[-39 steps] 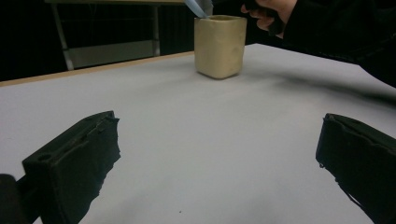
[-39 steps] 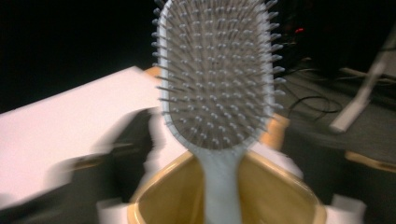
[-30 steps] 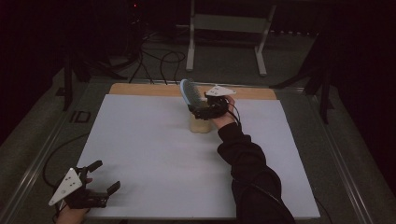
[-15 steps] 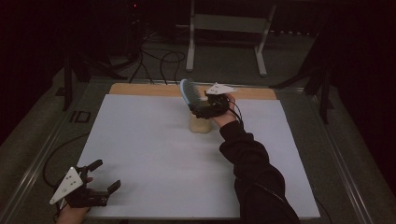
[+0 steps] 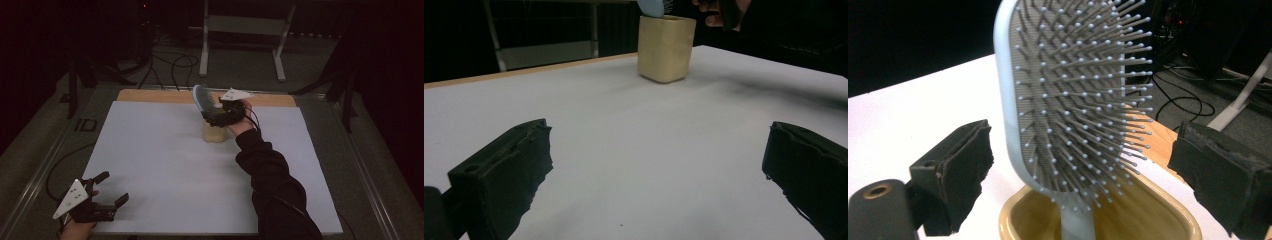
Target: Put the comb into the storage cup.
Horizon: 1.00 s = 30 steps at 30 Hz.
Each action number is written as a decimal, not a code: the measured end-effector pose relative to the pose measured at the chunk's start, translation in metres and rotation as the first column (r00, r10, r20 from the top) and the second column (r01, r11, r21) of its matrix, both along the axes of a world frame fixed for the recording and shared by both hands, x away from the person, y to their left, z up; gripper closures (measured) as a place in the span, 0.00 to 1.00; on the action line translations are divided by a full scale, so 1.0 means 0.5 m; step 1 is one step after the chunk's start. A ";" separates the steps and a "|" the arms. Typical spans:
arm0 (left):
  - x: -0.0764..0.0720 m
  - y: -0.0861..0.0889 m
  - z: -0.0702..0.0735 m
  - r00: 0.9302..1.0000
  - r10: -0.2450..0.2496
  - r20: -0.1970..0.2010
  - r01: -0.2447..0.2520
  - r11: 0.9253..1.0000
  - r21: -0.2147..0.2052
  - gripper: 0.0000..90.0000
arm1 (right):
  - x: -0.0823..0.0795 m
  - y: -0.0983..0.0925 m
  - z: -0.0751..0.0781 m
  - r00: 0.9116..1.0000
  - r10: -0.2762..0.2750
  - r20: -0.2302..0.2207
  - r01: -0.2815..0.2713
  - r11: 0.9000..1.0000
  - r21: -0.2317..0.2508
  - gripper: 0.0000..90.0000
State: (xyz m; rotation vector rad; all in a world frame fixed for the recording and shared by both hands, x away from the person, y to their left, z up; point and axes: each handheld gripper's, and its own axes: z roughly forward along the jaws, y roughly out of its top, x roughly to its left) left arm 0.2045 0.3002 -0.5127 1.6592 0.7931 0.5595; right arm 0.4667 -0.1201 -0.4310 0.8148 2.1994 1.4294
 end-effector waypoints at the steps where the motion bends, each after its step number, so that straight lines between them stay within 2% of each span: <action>1: -0.001 0.000 0.000 1.000 -0.002 0.000 0.002 1.000 0.001 0.00 | -0.002 -0.001 0.002 1.000 0.004 0.002 -0.004 1.000 0.000 0.10; 15: -0.011 0.006 0.003 1.000 0.007 0.009 -0.007 1.000 -0.001 0.00 | -0.035 -0.025 0.028 1.000 0.010 0.004 -0.010 1.000 -0.003 0.10; 26: -0.009 0.004 0.002 1.000 0.005 0.008 -0.005 1.000 -0.001 0.00 | -0.065 -0.054 0.028 1.000 0.016 0.005 -0.016 1.000 -0.008 0.10; 30: -0.009 0.003 0.003 1.000 0.004 0.009 -0.004 1.000 0.004 0.00 | -0.076 -0.068 0.027 1.000 -0.003 0.005 0.003 1.000 -0.008 0.10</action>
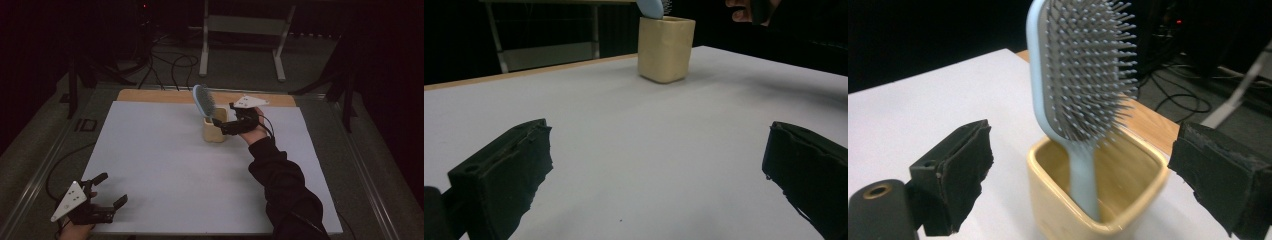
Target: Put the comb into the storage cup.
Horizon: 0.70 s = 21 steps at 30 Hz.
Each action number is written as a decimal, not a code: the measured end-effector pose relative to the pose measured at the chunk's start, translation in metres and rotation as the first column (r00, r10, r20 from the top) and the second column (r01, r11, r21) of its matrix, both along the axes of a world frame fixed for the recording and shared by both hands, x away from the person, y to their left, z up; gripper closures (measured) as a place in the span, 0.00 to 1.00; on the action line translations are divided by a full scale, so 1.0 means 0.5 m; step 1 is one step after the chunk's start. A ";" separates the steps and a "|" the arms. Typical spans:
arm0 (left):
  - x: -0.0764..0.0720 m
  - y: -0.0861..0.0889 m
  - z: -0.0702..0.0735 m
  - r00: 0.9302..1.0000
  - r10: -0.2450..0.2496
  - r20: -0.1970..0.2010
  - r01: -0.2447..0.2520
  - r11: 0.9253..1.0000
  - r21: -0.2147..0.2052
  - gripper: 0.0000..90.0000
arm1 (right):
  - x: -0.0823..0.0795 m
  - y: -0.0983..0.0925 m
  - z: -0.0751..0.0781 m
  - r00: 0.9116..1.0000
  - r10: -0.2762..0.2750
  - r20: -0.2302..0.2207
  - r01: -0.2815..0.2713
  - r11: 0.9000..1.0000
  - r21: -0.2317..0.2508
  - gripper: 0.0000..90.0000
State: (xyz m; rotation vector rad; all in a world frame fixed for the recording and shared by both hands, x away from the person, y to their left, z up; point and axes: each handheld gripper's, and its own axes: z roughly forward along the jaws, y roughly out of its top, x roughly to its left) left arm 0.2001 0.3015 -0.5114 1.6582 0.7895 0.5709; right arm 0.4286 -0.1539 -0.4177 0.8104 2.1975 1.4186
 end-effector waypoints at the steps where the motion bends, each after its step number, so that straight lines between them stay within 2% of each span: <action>1: 0.000 0.000 0.000 1.000 0.000 0.000 0.000 1.000 0.000 0.00 | -0.002 -0.004 -0.001 1.000 0.004 0.000 -0.004 1.000 0.009 0.10; 4: 0.000 0.001 0.000 1.000 0.002 0.000 -0.002 1.000 0.000 0.00 | -0.012 -0.014 -0.002 1.000 -0.003 0.001 0.003 1.000 0.021 0.10; 12: 0.000 0.001 0.000 1.000 0.000 0.001 0.000 1.000 0.001 0.00 | -0.039 -0.040 -0.012 1.000 0.020 -0.020 -0.019 0.999 0.030 0.10; 14: 0.000 0.001 0.000 1.000 0.000 0.001 0.000 1.000 0.000 0.00 | -0.046 -0.047 -0.017 0.999 0.025 -0.020 -0.024 0.999 0.021 0.10; 21: -0.001 0.000 0.000 1.000 0.000 0.001 0.000 1.000 0.005 0.00 | -0.073 -0.072 -0.042 0.999 0.039 -0.038 -0.038 0.999 0.034 0.10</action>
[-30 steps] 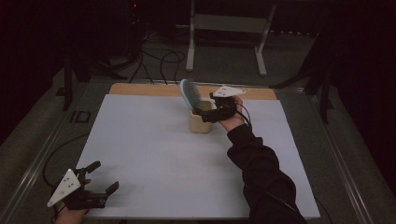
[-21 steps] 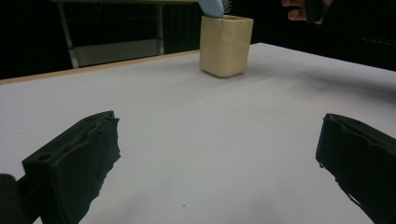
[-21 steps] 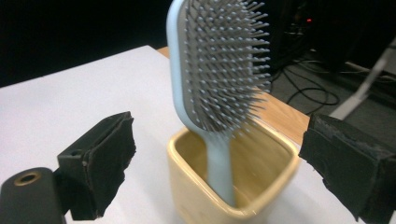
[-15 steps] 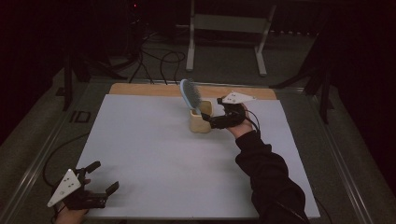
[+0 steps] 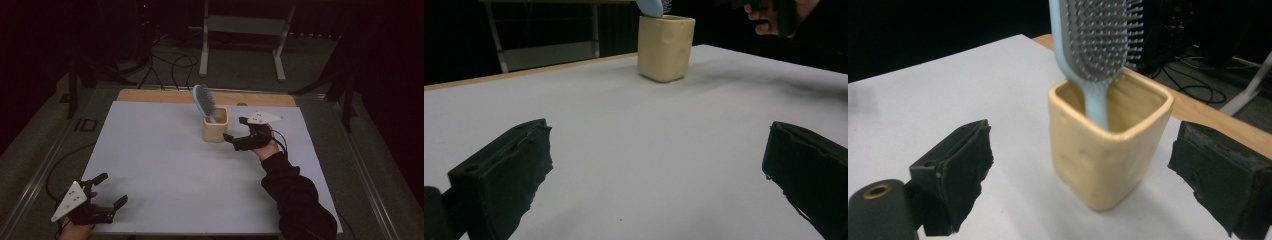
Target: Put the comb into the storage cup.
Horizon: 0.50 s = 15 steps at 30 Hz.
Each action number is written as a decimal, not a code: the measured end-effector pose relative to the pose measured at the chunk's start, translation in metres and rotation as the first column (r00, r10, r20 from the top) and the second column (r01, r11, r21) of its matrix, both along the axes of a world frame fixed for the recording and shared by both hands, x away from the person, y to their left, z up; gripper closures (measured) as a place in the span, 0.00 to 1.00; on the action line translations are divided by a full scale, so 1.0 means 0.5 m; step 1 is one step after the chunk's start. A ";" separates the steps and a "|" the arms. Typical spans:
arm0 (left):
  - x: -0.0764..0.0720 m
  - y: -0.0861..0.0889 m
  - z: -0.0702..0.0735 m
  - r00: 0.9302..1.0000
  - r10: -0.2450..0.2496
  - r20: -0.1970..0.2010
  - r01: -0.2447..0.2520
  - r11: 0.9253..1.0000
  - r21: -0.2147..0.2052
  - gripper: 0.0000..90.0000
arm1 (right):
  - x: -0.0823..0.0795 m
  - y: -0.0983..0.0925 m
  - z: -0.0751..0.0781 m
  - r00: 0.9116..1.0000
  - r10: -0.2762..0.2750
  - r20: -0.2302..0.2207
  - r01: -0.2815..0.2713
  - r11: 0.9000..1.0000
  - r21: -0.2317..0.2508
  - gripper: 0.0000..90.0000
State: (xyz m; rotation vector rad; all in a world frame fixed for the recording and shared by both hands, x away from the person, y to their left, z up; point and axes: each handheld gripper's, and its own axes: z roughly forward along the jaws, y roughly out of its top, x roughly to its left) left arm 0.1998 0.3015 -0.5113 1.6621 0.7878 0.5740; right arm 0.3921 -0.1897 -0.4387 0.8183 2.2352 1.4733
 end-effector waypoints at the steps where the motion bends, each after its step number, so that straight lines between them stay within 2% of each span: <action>1: 0.000 0.000 0.000 1.000 0.001 0.000 -0.001 1.000 -0.002 0.00 | -0.004 -0.003 -0.004 1.000 0.000 -0.003 0.000 1.000 -0.001 0.10; 6: 0.000 0.000 0.000 1.000 0.000 -0.001 0.000 1.000 -0.001 0.00 | -0.026 -0.017 -0.022 1.000 0.013 -0.013 -0.013 1.000 0.011 0.10; 10: -0.001 0.001 0.000 1.000 0.002 0.000 -0.002 1.000 -0.003 0.00 | -0.041 -0.027 -0.039 1.000 0.011 -0.022 -0.011 1.000 -0.006 0.10; 15: 0.000 0.000 0.000 1.000 0.001 0.000 -0.001 1.000 -0.004 0.00 | -0.064 -0.043 -0.059 0.999 0.014 -0.036 -0.014 1.000 0.003 0.10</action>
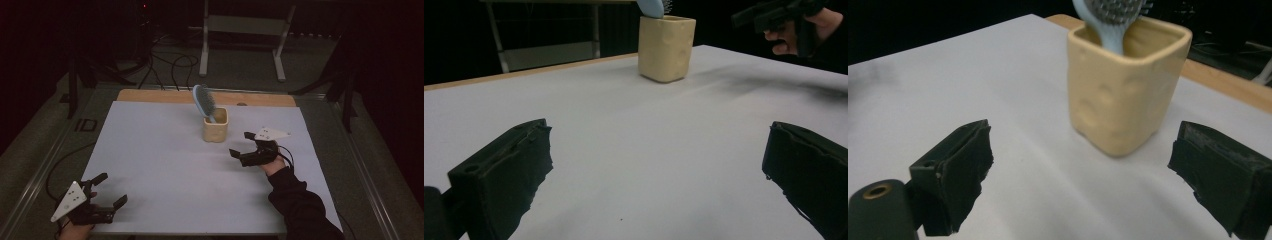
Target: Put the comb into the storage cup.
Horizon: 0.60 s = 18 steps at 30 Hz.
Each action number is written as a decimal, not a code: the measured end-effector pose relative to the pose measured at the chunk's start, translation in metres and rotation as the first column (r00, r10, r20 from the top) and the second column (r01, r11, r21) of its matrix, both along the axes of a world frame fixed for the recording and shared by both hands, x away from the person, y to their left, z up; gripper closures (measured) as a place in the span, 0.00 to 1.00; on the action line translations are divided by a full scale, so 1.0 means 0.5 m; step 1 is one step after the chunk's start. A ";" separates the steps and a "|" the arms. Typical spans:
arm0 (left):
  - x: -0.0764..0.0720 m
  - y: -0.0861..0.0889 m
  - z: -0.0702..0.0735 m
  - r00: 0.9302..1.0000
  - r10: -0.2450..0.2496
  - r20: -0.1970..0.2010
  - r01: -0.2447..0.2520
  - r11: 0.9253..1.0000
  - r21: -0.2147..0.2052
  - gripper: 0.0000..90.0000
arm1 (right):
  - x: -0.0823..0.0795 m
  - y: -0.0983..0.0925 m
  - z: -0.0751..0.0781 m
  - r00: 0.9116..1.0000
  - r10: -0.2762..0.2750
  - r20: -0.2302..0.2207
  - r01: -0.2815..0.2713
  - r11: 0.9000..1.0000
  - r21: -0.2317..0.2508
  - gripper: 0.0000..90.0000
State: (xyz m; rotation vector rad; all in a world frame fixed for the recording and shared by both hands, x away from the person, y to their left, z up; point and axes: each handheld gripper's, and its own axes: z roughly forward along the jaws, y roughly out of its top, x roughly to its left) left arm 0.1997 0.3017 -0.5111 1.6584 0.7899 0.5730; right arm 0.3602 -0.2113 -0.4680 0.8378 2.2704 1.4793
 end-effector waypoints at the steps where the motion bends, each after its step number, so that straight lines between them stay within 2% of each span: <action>1: 0.000 0.000 0.000 1.000 0.000 0.000 0.000 1.000 0.002 0.00 | -0.005 -0.003 -0.004 1.000 -0.002 0.005 0.002 1.000 -0.003 0.10; 7: -0.001 0.001 0.000 1.000 0.002 0.000 -0.002 1.000 0.001 0.00 | -0.034 -0.020 -0.028 1.000 -0.005 -0.019 0.005 1.000 0.009 0.10; 11: 0.000 0.000 0.000 1.000 0.000 -0.001 0.000 1.000 0.001 0.00 | -0.053 -0.027 -0.045 1.000 -0.022 -0.007 0.021 0.999 -0.030 0.10; 18: 0.000 0.001 0.000 1.000 0.003 0.000 -0.003 1.000 -0.003 0.00 | -0.084 -0.052 -0.058 0.999 -0.033 -0.014 0.033 0.999 -0.009 0.10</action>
